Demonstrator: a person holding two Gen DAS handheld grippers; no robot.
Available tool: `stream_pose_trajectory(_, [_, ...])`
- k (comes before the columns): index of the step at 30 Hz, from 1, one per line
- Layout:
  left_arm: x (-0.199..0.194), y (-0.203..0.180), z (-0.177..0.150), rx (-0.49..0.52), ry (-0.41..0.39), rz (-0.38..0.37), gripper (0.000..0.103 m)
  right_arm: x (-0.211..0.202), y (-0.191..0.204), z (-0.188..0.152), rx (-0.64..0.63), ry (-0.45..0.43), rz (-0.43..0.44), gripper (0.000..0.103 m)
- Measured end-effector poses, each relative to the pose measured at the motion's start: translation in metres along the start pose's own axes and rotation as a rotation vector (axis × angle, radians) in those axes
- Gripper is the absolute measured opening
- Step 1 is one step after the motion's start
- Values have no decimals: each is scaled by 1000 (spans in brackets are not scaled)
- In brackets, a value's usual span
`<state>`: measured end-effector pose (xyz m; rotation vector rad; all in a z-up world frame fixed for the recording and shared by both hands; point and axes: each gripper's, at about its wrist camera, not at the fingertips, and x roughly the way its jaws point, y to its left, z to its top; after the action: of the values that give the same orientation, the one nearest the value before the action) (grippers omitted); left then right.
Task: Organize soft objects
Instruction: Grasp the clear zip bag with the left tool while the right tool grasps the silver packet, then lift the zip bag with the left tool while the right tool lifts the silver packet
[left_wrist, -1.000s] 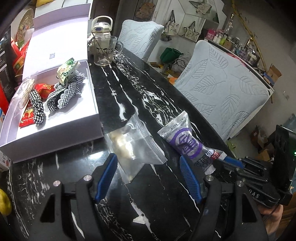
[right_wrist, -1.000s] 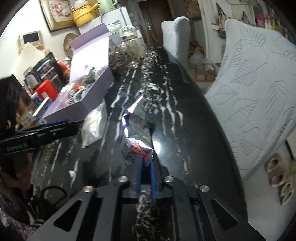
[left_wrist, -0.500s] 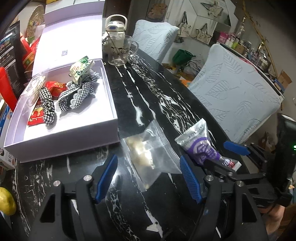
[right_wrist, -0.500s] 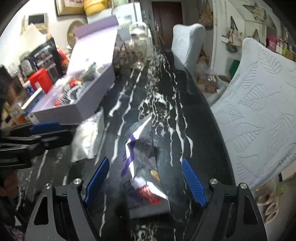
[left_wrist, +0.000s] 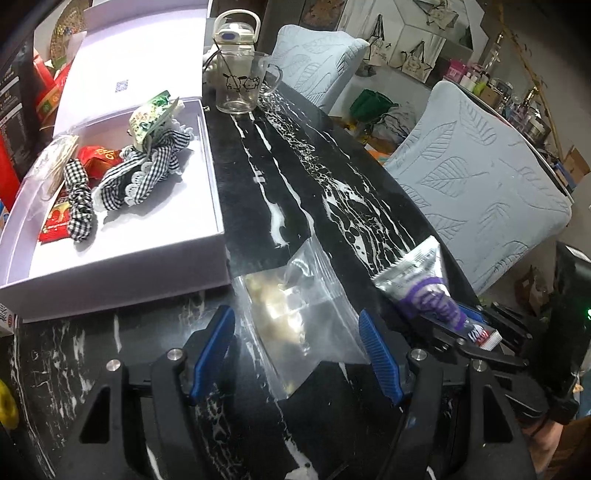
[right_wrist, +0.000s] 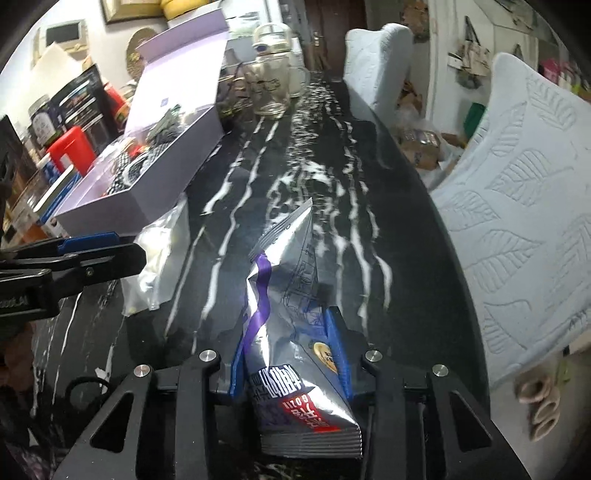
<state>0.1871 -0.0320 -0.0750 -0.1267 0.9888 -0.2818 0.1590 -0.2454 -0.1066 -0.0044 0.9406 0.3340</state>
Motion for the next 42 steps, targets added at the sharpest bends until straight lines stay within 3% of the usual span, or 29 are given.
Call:
stream_pose_trajectory(9, [28,6,5,-90,78,-4,69,-10,-15,-10,55,-20,-23,38])
stream_pose_trajectory(18, [39,-10,5,6,59,96,69,-10,-17,-11,77,-32,-13,38])
stream_pose_trajectory(23, [44,-19,5,88,36,100,69,-11,-17,-12,84,-34,-10,38])
stream_pose_trajectory(24, [44,-19,5,101,29,102,67,-11,-17,-12,84,-33,-9,38])
stream_pose_trajectory(28, [43,-19,4,127,14,98,36,-13,-16,-15,90,-36,-7,38])
stream_pose_trajectory(30, [42,-20,2,138,19,74,31,-14,-17,-17,97,-38,-7,38])
stream_pose_trajectory(42, [14,-29,-18,163,9,-1,30,-30,-19,-32,163,-62,-15,38])
